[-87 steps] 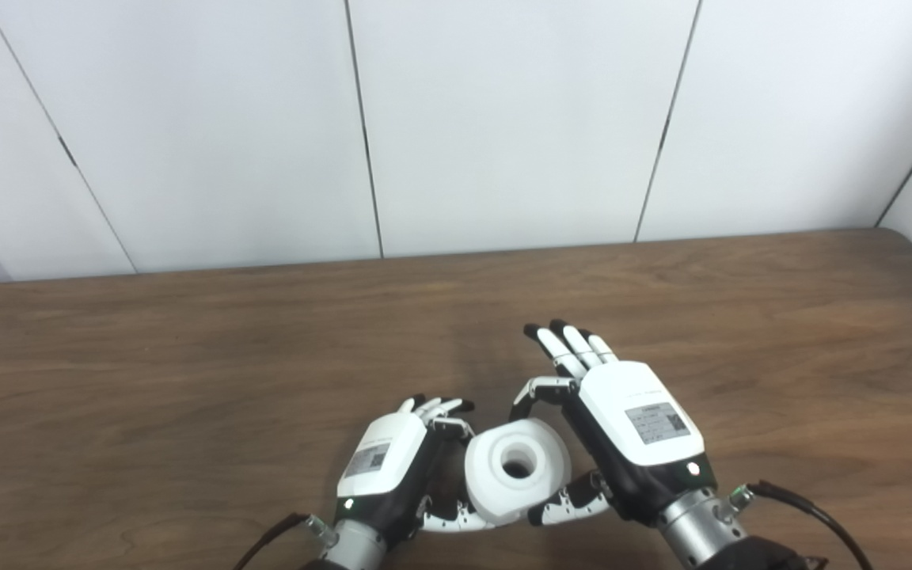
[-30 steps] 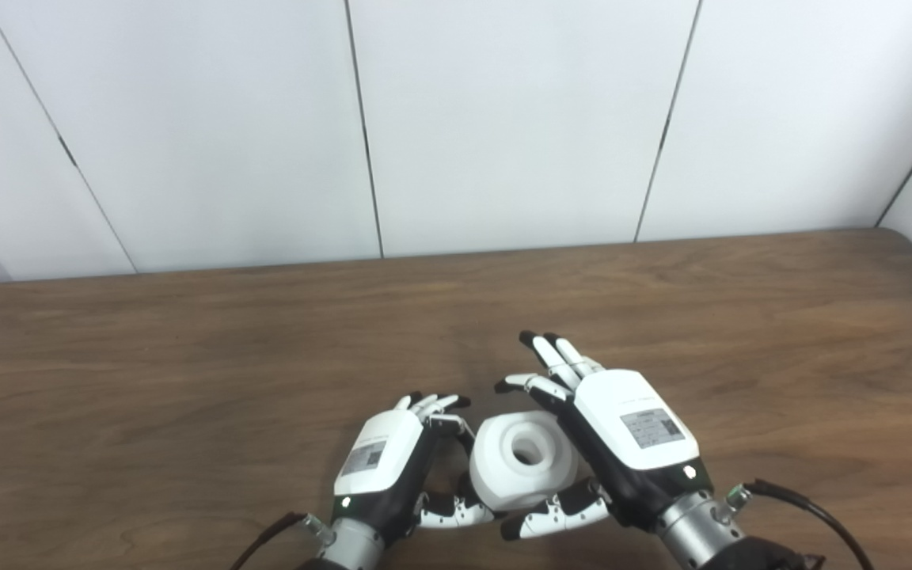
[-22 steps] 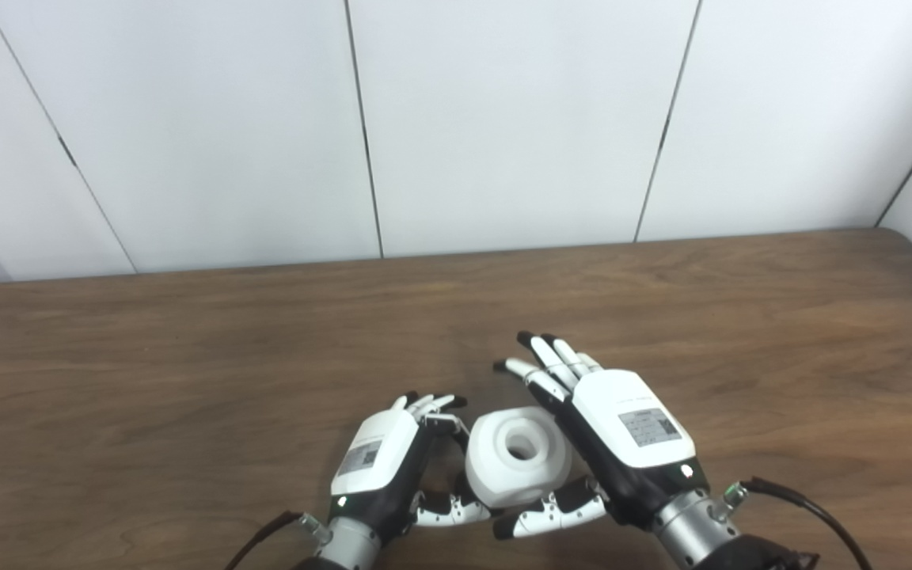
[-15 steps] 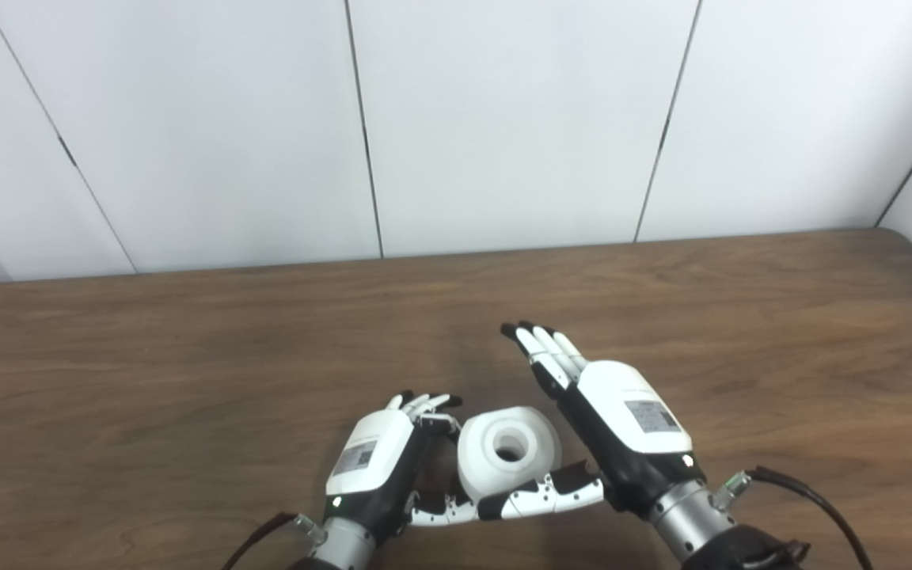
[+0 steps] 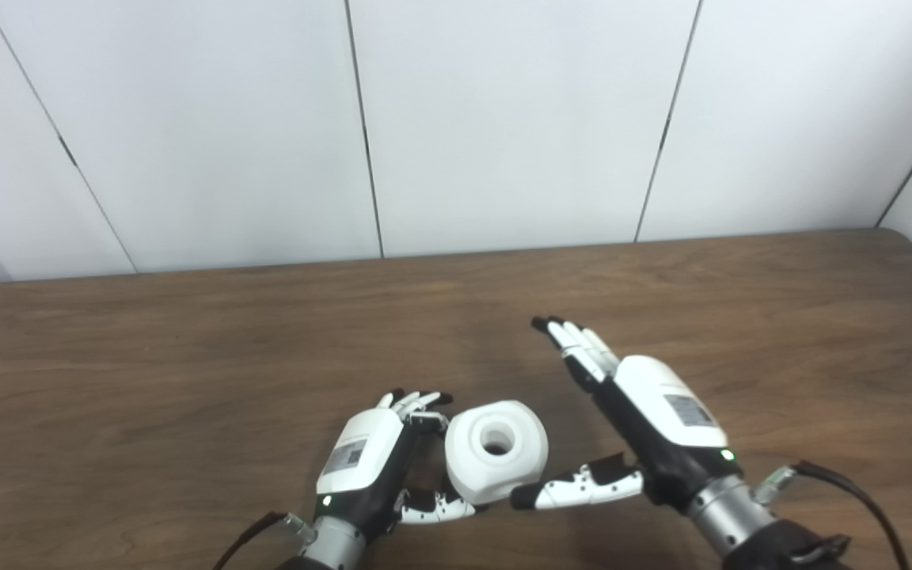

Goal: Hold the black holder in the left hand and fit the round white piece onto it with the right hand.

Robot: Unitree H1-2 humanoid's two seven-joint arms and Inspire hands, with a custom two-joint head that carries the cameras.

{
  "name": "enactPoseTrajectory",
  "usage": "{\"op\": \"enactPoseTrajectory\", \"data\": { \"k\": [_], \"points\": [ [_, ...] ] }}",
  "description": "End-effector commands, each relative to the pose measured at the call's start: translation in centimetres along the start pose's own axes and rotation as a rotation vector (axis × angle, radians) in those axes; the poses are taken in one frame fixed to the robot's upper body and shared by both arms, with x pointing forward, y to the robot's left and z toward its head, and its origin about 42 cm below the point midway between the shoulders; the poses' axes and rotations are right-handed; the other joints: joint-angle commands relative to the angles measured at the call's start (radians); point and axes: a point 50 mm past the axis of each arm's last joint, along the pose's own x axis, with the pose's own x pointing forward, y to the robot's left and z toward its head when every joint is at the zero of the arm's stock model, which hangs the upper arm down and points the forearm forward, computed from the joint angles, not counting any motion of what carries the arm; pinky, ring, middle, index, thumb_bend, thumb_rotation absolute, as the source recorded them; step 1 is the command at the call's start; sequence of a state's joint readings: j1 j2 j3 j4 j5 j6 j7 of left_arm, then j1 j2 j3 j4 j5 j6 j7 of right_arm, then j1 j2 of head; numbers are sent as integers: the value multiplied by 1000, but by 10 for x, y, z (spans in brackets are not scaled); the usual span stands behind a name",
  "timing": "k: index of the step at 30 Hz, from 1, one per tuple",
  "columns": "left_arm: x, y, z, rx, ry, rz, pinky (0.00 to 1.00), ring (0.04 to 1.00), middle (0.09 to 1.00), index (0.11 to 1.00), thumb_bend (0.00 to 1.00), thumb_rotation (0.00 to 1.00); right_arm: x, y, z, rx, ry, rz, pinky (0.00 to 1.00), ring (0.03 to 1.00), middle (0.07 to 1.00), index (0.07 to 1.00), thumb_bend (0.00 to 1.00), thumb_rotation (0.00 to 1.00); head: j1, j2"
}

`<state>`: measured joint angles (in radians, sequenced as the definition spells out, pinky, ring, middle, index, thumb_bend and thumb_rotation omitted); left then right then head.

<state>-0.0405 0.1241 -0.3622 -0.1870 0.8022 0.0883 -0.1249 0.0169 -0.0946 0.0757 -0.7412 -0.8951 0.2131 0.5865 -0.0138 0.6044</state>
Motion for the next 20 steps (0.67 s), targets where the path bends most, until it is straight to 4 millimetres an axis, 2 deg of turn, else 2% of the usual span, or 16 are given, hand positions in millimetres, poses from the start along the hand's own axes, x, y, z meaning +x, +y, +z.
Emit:
{"op": "enactPoseTrajectory", "data": {
  "k": [1,3,12,14,17,20],
  "points": [
    [6,13,4,13,-53,56,1000,916,873,482,514,48,-1,-17,6,-7,-30,-71,867,1000,1000,1000,1000,602,-8,-3],
    [6,14,1,18,-52,56,1000,916,873,482,514,48,-5,-22,3,7,-9,-88,813,1000,1000,1000,1000,591,-11,-5],
    [4,17,-5,33,-46,50,1000,914,876,481,514,48,-18,-29,-9,-10,53,-82,947,1000,1000,1000,1000,568,-25,-9],
    [4,17,-7,28,-49,53,1000,913,874,481,514,48,-20,-28,-10,-12,62,-84,953,1000,1000,1000,1000,566,-26,-9],
    [4,18,-8,26,-46,56,1000,914,872,481,515,48,-22,-27,-12,-6,68,-84,903,1000,1000,1000,1000,563,-28,-10],
    [4,18,-9,28,-41,51,1000,922,878,481,515,48,-23,-26,-13,-1,67,-80,912,1000,1000,1000,1000,558,-29,-11]
  ]
}}
